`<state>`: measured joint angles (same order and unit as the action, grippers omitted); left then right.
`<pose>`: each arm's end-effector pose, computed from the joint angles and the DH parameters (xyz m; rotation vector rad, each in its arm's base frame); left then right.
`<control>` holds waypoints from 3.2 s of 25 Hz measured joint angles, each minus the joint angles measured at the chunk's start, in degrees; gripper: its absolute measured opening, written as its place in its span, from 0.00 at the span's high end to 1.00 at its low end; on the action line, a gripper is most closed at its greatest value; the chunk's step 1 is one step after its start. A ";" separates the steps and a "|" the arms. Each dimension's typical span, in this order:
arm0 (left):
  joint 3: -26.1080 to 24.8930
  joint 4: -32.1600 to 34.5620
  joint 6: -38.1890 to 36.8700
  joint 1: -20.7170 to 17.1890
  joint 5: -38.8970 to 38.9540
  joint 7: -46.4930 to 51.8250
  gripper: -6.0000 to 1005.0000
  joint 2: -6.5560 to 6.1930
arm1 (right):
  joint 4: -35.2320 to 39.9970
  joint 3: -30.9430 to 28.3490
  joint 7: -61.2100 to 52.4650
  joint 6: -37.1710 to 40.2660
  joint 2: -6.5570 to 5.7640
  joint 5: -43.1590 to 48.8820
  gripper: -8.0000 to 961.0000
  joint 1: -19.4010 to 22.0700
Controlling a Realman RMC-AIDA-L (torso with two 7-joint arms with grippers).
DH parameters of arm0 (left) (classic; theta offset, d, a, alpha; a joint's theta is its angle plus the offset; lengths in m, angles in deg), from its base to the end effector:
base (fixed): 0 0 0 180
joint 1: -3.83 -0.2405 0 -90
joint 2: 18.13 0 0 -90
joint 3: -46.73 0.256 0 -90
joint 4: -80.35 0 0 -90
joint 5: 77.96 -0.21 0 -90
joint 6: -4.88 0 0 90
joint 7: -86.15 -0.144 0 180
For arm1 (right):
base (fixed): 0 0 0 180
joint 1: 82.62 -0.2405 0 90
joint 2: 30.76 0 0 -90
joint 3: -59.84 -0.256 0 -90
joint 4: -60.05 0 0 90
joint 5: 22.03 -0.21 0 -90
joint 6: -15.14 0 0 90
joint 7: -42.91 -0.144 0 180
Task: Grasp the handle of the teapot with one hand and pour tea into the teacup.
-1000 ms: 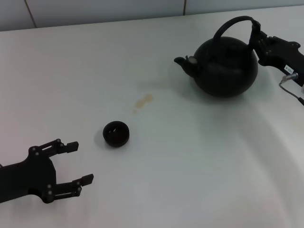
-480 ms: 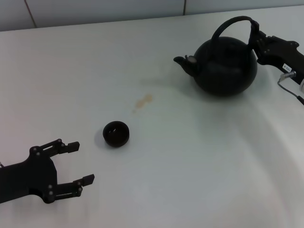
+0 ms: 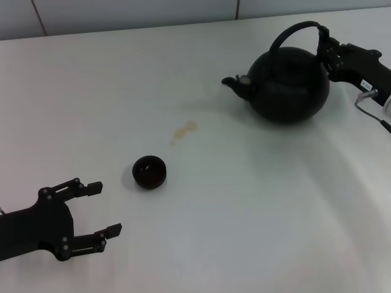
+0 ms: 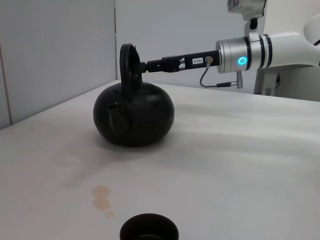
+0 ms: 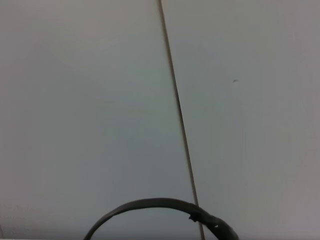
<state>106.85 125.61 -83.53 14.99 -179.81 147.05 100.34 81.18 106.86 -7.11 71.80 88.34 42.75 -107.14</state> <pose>-0.3066 0.2480 -0.0133 -2.7806 -0.3038 -0.5788 0.3369 0.3575 0.0148 -1.8586 0.7469 0.7200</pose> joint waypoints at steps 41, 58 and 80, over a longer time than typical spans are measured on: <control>-0.61 -0.04 -6.31 -0.17 0.90 -1.53 0.16 -0.09 | 0.70 -2.20 8.79 30.70 0.03 2.75 0.14 9.37; -2.33 0.10 -15.50 -0.21 7.49 -6.49 0.16 -0.38 | 10.94 -2.11 6.59 51.26 -0.21 34.40 0.14 10.79; -2.18 -3.21 -16.63 -0.33 7.31 -8.81 0.16 -0.14 | 10.62 -2.21 6.37 51.14 0.00 38.50 0.14 11.69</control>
<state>104.67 122.40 -100.16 14.66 -172.50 138.24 100.21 91.80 104.65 -0.74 122.94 88.34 81.25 -95.45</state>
